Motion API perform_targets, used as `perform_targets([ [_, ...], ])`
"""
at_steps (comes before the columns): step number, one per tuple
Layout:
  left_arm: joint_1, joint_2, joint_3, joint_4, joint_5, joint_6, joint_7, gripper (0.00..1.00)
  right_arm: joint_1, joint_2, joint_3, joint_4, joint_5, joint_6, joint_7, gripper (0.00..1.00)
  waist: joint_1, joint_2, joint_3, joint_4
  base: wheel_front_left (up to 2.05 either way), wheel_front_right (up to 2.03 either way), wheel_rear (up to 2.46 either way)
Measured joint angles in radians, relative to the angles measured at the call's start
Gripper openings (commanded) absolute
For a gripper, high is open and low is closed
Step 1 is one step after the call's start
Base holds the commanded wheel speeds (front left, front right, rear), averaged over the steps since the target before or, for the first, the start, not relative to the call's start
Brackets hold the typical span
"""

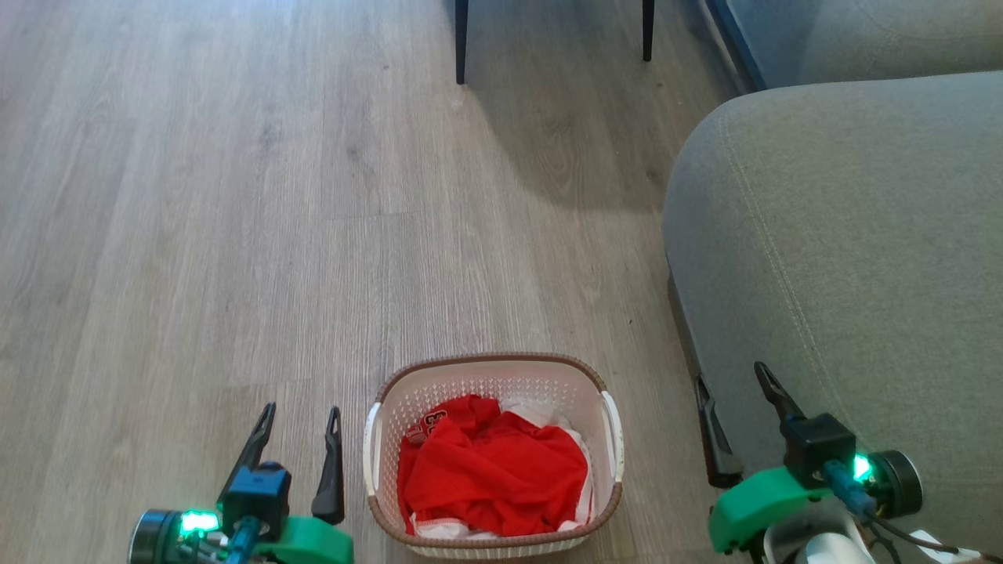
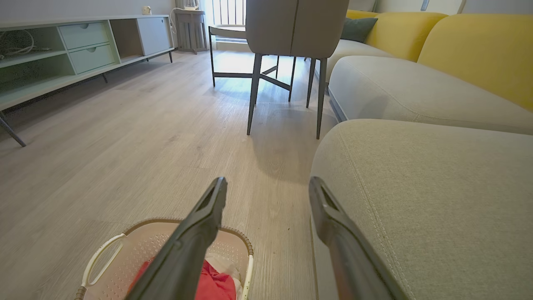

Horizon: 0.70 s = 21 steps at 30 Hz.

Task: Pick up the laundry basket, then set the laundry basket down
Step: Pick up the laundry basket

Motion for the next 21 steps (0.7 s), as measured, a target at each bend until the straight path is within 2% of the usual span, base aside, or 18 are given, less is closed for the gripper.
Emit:
perform_targets([
  [7, -0.001, -0.004, 0.023, 0.004, 0.000, -0.001, 0.000, 1.00, 0.000, 0.000, -0.005, 0.010, 0.003, 0.000, 0.000, 1.00, 0.0000, 0.0000, 0.024, 0.002, 0.00, 0.00, 0.00],
  [12, -0.015, -0.011, 0.027, 0.014, 0.000, -0.018, 0.000, 1.00, -0.011, 0.000, -0.006, 0.024, 0.003, 0.000, 0.000, 1.00, 0.0000, 0.0000, 0.073, 0.003, 0.00, 0.00, 0.00],
  [21, -0.176, -0.040, 0.055, 0.096, -0.020, -0.037, 0.000, 1.00, -0.194, -0.001, -0.009, 0.110, 0.010, 0.000, 0.000, 1.00, 0.0001, 0.0000, 0.243, 0.002, 0.00, 0.00, 0.00],
])
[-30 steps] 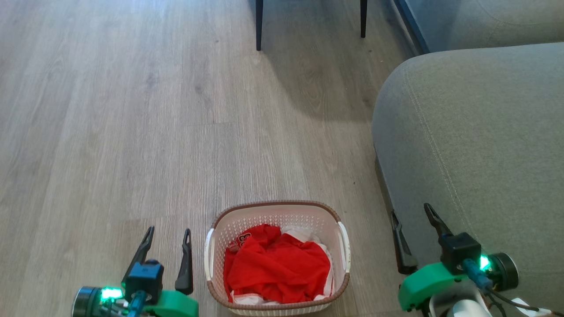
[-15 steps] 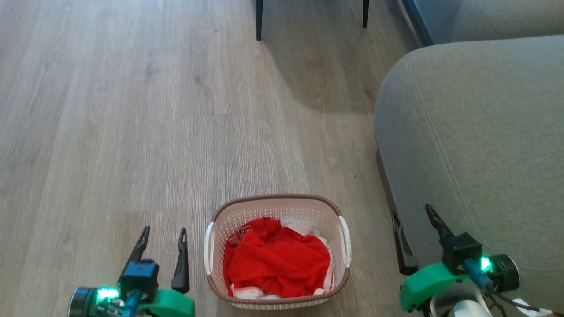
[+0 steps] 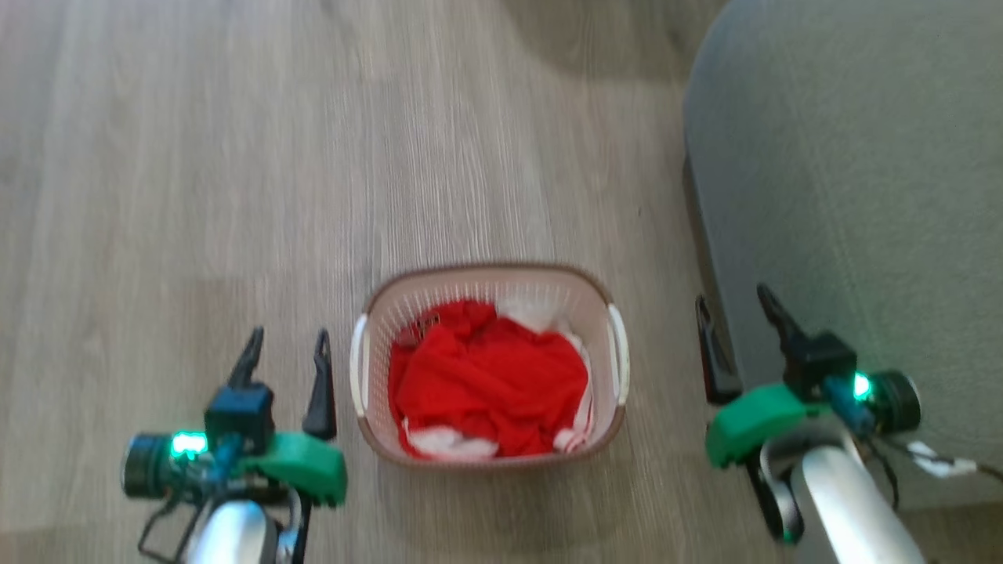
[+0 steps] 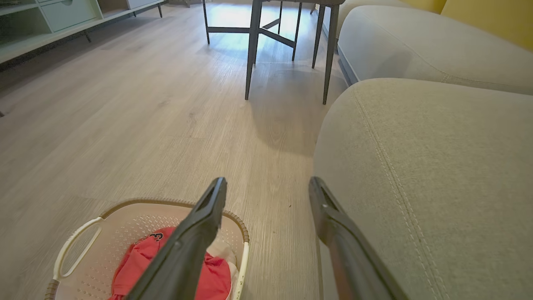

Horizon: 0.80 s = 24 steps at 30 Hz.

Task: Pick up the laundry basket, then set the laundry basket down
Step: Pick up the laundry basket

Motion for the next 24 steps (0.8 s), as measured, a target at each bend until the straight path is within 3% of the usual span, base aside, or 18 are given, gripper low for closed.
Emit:
perform_targets([
  [24, -0.475, -0.040, 0.004, 0.402, -0.008, -0.068, 0.000, 1.00, -0.434, -0.014, 0.032, 0.327, 0.079, 0.000, -0.001, 1.00, 0.0001, -0.0001, 0.505, 0.036, 0.00, 0.00, 0.00],
])
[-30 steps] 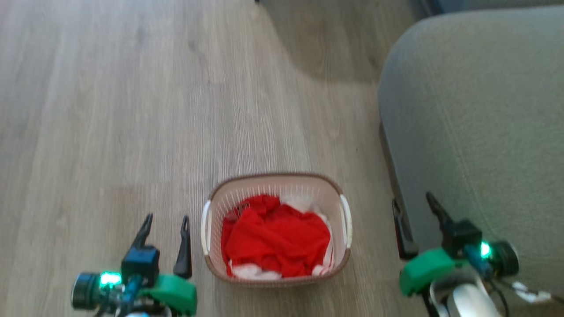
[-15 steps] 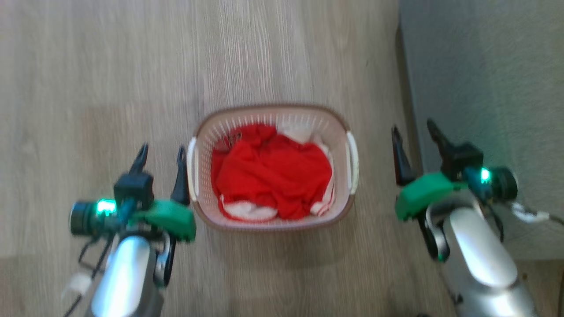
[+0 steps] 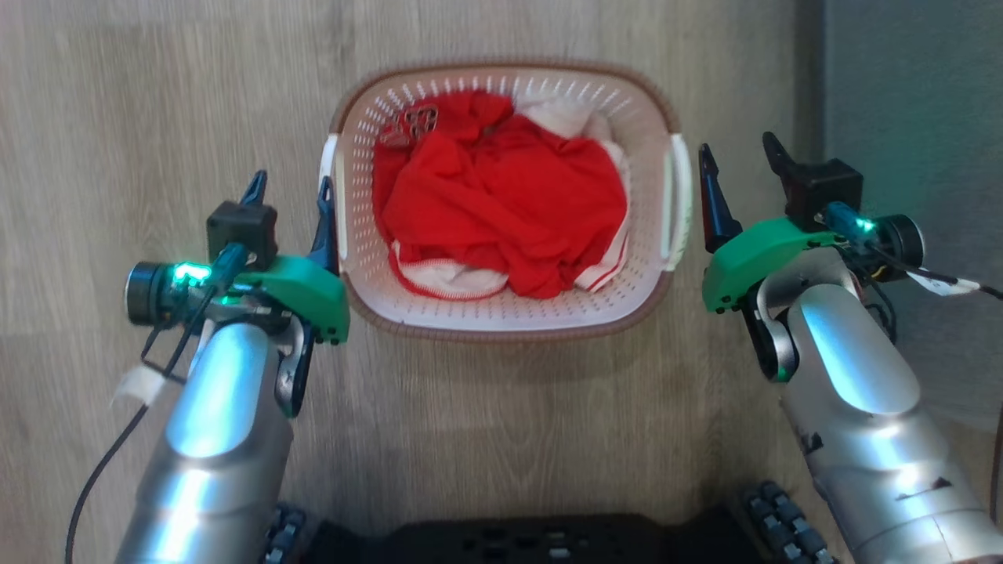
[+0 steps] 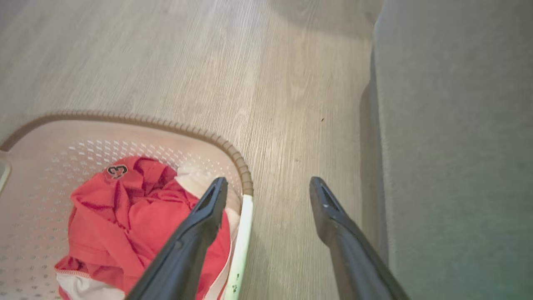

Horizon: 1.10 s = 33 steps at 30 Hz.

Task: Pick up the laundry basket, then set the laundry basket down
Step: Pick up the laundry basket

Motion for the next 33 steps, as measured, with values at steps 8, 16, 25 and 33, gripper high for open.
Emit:
perform_targets([
  [8, -0.105, -0.011, -0.044, 0.137, 0.000, -0.019, 0.000, 1.00, -0.048, -0.005, 0.022, 0.087, 0.029, 0.000, 0.000, 1.00, -0.0001, 0.0000, 0.098, 0.029, 0.00, 0.00, 0.00],
  [16, -0.208, -0.014, -0.095, 0.263, -0.026, -0.037, 0.000, 1.00, -0.100, -0.006, 0.041, 0.126, 0.057, 0.000, 0.000, 1.00, -0.0001, 0.0000, 0.178, 0.039, 0.00, 0.00, 0.00],
  [25, -0.301, -0.016, -0.167, 0.345, -0.055, -0.044, 0.000, 1.00, -0.156, -0.012, 0.067, 0.183, 0.131, 0.000, 0.000, 1.00, -0.0002, 0.0000, 0.238, 0.049, 0.00, 0.00, 0.00],
  [33, -0.355, -0.017, -0.234, 0.411, -0.102, -0.043, 0.000, 1.00, -0.219, -0.013, 0.104, 0.230, 0.174, 0.000, 0.000, 0.87, -0.0002, 0.0000, 0.273, 0.055, 0.00, 0.00, 0.00],
])
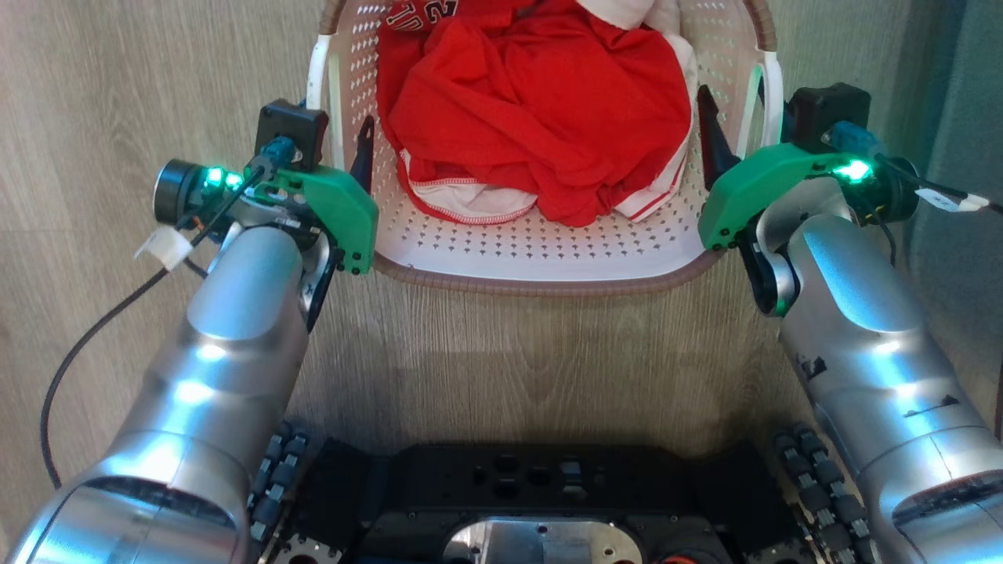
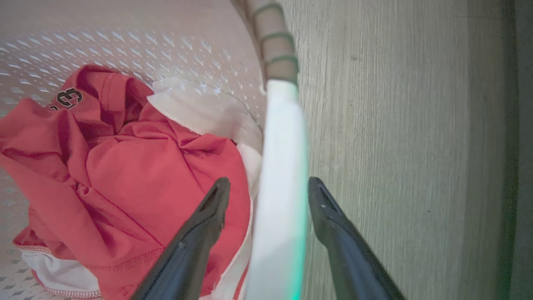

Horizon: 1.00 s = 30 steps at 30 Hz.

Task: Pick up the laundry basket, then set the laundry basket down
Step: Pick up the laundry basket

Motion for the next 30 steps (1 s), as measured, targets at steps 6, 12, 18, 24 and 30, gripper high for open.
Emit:
perform_targets([
  [6, -0.023, -0.001, -0.052, 0.007, -0.043, 0.012, 0.000, 0.44, -0.017, 0.000, 0.008, 0.019, 0.006, 0.000, 0.000, 0.30, 0.0000, 0.0000, 0.015, -0.002, 0.00, 0.00, 0.00],
  [12, -0.028, -0.012, -0.084, 0.011, -0.089, 0.017, -0.004, 0.00, -0.024, 0.010, -0.002, 0.031, 0.006, 0.000, -0.004, 0.00, 0.0000, 0.0000, 0.013, -0.001, 0.00, 0.00, 0.00],
  [18, -0.027, -0.012, -0.121, 0.021, -0.126, 0.023, -0.004, 0.00, -0.024, 0.010, -0.005, 0.048, 0.006, 0.000, -0.004, 0.00, 0.0000, 0.0000, 0.000, 0.001, 0.00, 0.00, 0.00],
  [24, -0.023, -0.012, -0.148, 0.034, -0.155, 0.026, -0.004, 0.00, -0.023, 0.009, 0.002, 0.074, 0.024, 0.000, -0.004, 0.00, 0.0000, 0.0000, -0.026, -0.001, 0.00, 0.00, 0.00],
  [30, 0.012, -0.012, -0.183, 0.040, -0.200, 0.034, -0.004, 0.00, -0.018, 0.009, 0.029, 0.119, 0.062, 0.000, -0.004, 0.00, 0.0000, 0.0001, -0.083, -0.007, 0.00, 0.00, 0.00],
])
